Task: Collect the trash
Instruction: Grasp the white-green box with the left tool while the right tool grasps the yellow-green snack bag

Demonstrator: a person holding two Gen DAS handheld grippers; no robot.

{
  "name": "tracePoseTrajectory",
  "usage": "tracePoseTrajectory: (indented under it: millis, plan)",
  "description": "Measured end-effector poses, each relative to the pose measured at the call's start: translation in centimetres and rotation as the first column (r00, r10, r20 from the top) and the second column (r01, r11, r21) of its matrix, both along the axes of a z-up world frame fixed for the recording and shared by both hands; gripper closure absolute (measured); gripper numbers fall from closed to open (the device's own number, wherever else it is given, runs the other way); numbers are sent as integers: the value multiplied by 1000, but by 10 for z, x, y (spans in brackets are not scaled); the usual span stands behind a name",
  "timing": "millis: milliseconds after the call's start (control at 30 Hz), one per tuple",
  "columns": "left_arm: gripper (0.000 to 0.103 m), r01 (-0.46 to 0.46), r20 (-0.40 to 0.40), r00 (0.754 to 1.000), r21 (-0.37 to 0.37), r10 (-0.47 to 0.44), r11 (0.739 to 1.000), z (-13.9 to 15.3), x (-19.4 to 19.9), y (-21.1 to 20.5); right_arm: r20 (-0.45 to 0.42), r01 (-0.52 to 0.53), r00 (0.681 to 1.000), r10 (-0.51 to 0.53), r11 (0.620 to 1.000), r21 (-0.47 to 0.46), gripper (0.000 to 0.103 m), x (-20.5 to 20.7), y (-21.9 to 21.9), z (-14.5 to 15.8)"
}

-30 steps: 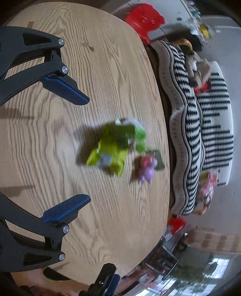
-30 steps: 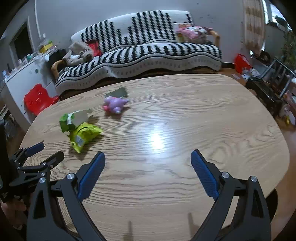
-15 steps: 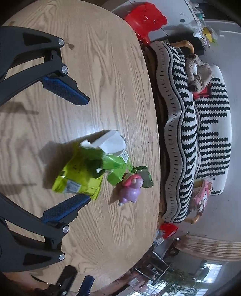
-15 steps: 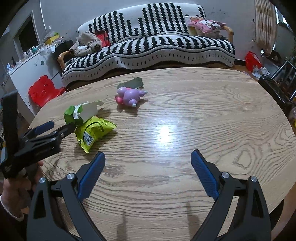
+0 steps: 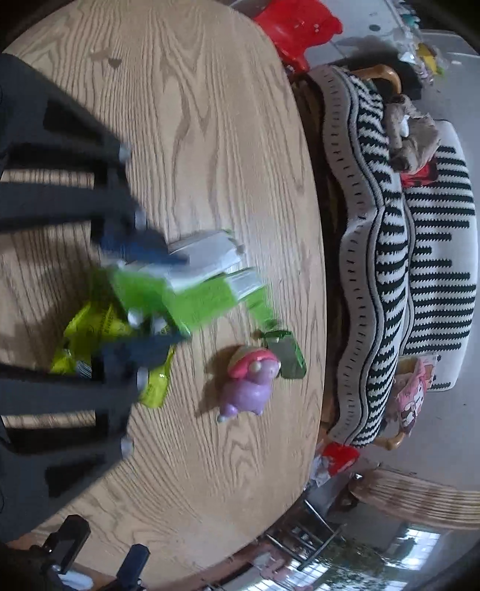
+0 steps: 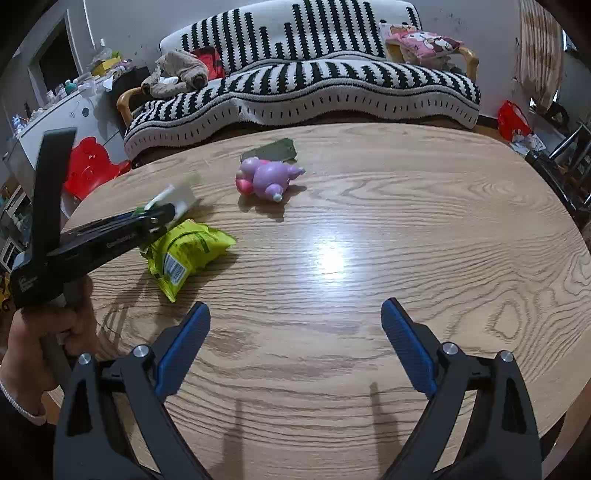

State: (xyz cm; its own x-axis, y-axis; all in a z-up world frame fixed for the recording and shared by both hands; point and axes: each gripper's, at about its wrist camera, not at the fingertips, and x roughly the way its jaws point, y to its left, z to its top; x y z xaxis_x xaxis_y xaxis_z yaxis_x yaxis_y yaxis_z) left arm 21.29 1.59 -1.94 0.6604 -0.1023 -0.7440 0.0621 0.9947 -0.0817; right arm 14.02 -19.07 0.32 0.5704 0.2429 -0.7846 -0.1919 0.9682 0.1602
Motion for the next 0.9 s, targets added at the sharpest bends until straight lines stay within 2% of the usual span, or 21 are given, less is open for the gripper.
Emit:
tracePoseTrajectory:
  millis: [100, 167, 433, 667, 767, 833, 900]
  plan:
    - [81, -11, 3, 1000, -31, 11, 999, 6, -7, 11, -12, -15, 1000, 16, 1000, 20, 13, 4, 9, -3]
    - [88, -25, 20, 999, -25, 25, 999, 12, -12, 19, -28, -30, 999, 31, 998, 49, 13, 8, 17, -7]
    - [88, -87, 53, 995, -42, 89, 995, 32, -30, 60, -86, -65, 993, 75, 991, 113, 13, 34, 66, -24]
    - [88, -135, 48, 989, -58, 138, 989, 35, -42, 90, -161, -38, 984, 77, 972, 232, 13, 66, 102, -40]
    - [88, -149, 53, 987, -57, 152, 987, 38, -44, 98, -154, -17, 987, 52, 976, 218, 13, 74, 114, -40]
    - [88, -158, 56, 985, -52, 161, 986, 38, -45, 101, -135, -10, 990, 34, 984, 177, 13, 77, 121, -41]
    - [88, -159, 60, 985, -36, 161, 987, 37, -46, 102, -111, -11, 994, 22, 995, 102, 19, 77, 130, -41]
